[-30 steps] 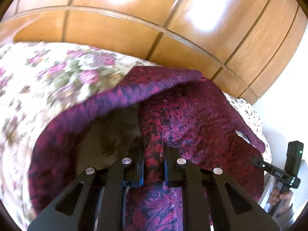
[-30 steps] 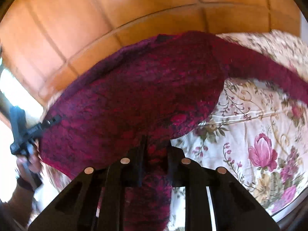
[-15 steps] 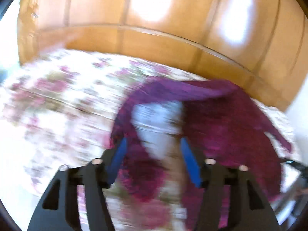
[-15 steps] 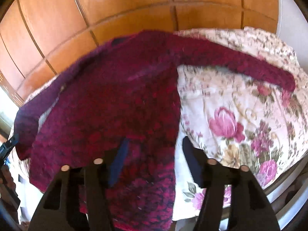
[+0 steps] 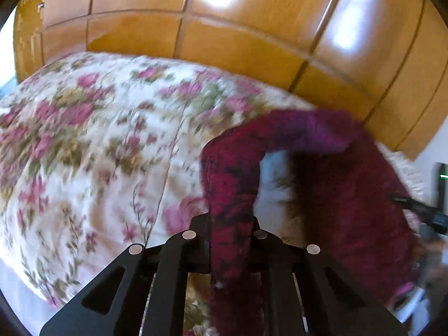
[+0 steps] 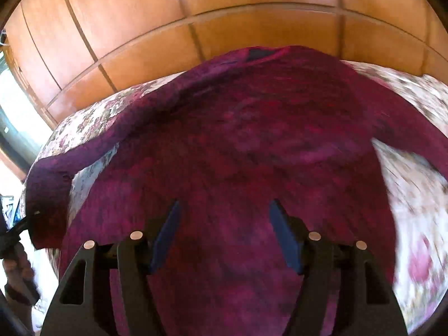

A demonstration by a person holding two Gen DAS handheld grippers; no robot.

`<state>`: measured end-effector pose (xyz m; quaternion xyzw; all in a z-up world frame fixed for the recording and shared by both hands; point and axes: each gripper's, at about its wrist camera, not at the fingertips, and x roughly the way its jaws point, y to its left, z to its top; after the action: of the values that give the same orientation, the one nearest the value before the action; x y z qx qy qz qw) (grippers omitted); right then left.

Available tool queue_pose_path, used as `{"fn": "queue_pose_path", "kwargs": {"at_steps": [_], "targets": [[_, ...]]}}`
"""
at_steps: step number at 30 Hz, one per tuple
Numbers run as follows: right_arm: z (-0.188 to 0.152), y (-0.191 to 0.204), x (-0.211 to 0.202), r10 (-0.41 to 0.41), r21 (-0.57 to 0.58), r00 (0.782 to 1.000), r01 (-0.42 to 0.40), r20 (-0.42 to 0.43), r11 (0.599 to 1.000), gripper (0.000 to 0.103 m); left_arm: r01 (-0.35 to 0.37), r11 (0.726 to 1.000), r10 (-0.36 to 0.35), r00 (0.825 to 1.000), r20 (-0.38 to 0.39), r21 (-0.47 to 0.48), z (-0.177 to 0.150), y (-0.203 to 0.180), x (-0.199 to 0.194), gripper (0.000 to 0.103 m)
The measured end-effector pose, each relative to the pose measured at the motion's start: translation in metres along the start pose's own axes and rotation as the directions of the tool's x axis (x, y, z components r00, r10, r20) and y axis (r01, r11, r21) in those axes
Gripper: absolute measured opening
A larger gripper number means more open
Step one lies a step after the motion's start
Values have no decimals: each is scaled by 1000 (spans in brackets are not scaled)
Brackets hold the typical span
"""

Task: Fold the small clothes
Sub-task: 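Shake and spread the sweater flat on the bed with both grippers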

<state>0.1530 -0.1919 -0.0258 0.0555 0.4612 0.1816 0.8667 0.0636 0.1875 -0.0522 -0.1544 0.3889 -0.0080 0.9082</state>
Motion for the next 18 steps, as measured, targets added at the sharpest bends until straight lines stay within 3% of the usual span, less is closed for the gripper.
{"fn": "queue_pose_path", "kwargs": {"at_steps": [2, 6, 11, 14, 16, 18], "targets": [[20, 12, 25, 0, -21, 1000, -1, -9, 1000, 65, 57, 998, -56, 998, 31, -26, 17, 9, -24, 8], [74, 35, 77, 15, -42, 1000, -16, -13, 999, 63, 106, 992, -103, 994, 42, -72, 43, 29, -55, 8], [155, 72, 94, 72, -31, 993, -69, 91, 997, 63, 148, 978, -152, 988, -16, -149, 82, 58, -60, 8], [188, 90, 111, 57, -61, 994, -51, 96, 997, 64, 124, 972, -137, 989, -54, -202, 115, 88, -40, 11], [202, 93, 122, 46, -62, 996, -41, 79, 997, 67, 45, 967, -57, 997, -44, -250, 139, 110, -20, 12], [205, 89, 124, 39, -55, 996, -35, 77, 998, 74, 2, 961, -16, 999, -48, -275, 154, 126, 0, 23]]}}
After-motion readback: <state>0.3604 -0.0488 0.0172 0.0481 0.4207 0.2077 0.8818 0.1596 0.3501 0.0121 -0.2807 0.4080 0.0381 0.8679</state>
